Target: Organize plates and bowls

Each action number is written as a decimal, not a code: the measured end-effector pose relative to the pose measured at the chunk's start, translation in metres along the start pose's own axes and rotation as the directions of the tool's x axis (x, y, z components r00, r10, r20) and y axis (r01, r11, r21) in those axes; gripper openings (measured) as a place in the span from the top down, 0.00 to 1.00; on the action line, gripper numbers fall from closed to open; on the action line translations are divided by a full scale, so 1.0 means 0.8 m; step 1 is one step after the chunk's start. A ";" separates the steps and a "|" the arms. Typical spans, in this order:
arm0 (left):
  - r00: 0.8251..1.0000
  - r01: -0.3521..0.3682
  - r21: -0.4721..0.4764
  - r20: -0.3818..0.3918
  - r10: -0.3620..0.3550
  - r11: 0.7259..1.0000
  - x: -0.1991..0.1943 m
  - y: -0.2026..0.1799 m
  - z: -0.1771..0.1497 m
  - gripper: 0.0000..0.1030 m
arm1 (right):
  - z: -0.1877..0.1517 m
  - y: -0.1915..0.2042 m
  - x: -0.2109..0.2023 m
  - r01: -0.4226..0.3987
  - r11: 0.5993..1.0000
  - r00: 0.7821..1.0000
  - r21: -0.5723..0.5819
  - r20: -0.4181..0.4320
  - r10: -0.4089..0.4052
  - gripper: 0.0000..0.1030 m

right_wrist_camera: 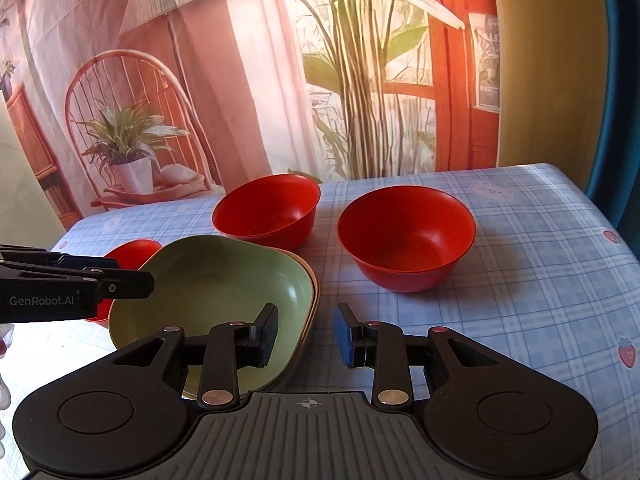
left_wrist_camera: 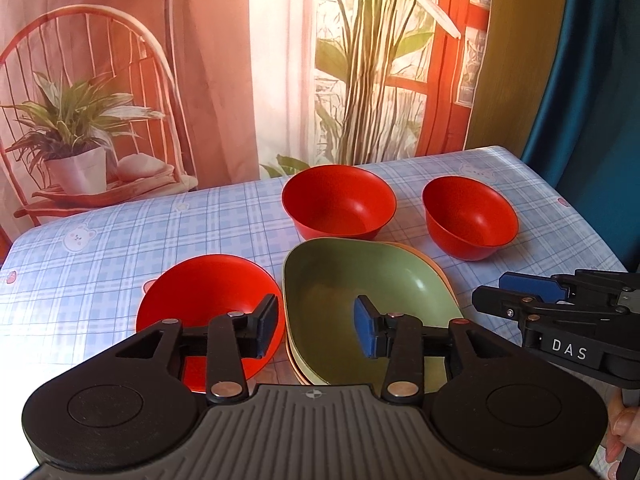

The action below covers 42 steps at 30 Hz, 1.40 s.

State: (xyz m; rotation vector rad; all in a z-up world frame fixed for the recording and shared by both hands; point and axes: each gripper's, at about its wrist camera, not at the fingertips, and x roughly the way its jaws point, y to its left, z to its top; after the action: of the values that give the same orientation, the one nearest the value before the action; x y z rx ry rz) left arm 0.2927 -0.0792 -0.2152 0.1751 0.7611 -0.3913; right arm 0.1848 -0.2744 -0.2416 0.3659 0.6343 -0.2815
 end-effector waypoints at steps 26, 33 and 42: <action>1.000 0.015 -0.051 0.006 -0.015 0.999 -0.020 -0.019 -0.001 0.57 | 0.004 -0.042 -0.046 0.052 0.998 0.998 -0.031 0.041 -0.051 0.71; 0.999 0.037 -0.059 -0.011 -0.038 0.998 -0.003 -0.029 0.005 0.57 | 0.009 -0.063 -0.035 0.062 0.997 0.997 -0.033 0.037 -0.061 0.71; 0.997 0.072 -0.060 -0.028 -0.074 0.996 0.030 -0.048 0.026 0.57 | 0.018 -0.105 -0.011 0.082 0.997 0.996 -0.005 0.042 -0.081 0.70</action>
State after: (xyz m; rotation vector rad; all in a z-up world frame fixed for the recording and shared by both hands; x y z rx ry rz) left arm 0.3061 -0.1269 -0.2182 0.0984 0.8097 -0.4357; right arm 0.1551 -0.3543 -0.2459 0.3271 0.6094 -0.3640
